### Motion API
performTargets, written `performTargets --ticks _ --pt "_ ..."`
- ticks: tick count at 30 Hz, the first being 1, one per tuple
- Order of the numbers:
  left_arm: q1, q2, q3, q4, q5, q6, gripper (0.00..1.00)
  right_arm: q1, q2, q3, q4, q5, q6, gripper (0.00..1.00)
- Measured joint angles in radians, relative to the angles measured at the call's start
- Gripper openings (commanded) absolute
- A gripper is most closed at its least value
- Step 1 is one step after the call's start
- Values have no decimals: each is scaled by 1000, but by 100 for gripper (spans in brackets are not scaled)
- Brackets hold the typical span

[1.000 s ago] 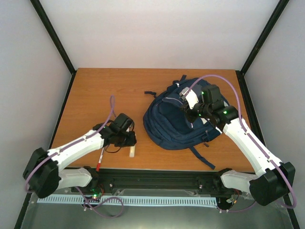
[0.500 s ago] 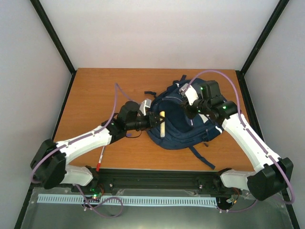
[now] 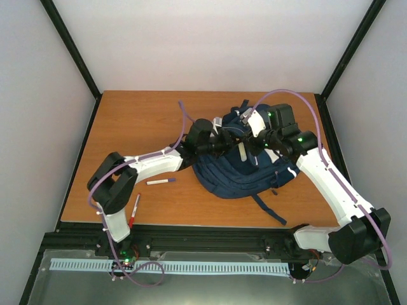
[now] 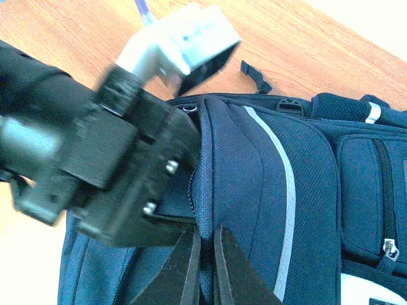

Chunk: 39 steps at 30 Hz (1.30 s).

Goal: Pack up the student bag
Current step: Place the stationery in the student bag, then pick up the stationery from the center of the board.

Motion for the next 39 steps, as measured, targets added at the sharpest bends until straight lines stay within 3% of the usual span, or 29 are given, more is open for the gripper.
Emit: performTargets --ticks 2,7,15,19,24,26,32,39 --pt "-3 48 28 2 11 -28 31 -2 0 0 2 1 0 3" --pt "-5 57 31 -16 14 -48 43 -2 -1 0 4 3 0 3" --pt "-8 -42 29 -129 14 -2 51 -2 -5 0 7 7 -1 3" --pt "-8 -163 -7 -227 -4 85 55 -2 -27 -28 28 16 -8 3" --pt "-10 -351 -66 -467 -119 311 81 -1 -92 -134 89 7 -32 3" --pt "-10 -382 -65 -576 -182 415 86 -1 -106 -173 116 -5 -41 3" --pt "4 -351 -78 -917 -443 602 90 0 -110 -239 171 -42 -64 3" --pt "127 -335 -224 -1055 -590 591 87 0 -126 -269 185 -61 -82 3"
